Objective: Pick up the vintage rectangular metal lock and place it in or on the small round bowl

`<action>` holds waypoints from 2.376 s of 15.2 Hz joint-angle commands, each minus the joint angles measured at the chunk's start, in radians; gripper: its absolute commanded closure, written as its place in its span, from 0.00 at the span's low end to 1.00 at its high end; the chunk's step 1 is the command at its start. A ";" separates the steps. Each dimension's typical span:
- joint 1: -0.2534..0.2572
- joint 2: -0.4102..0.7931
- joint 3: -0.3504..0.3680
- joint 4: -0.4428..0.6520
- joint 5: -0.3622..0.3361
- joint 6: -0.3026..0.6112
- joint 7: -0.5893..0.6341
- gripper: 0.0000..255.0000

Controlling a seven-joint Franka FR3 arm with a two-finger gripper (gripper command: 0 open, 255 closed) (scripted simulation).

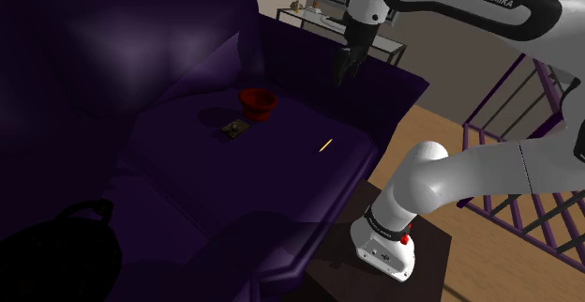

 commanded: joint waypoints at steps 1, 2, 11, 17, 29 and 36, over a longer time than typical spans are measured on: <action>0.000 0.000 0.000 0.000 0.000 0.000 0.000 0.00; 0.000 0.018 0.004 -0.014 0.001 0.035 0.009 0.00; -0.001 0.243 0.040 -0.079 -0.004 0.343 0.086 0.00; -0.008 0.439 0.063 -0.054 -0.025 0.527 0.143 0.00; -0.016 0.884 0.086 0.153 -0.125 0.782 0.277 0.00; 0.004 1.154 0.070 0.368 -0.185 0.846 0.343 0.00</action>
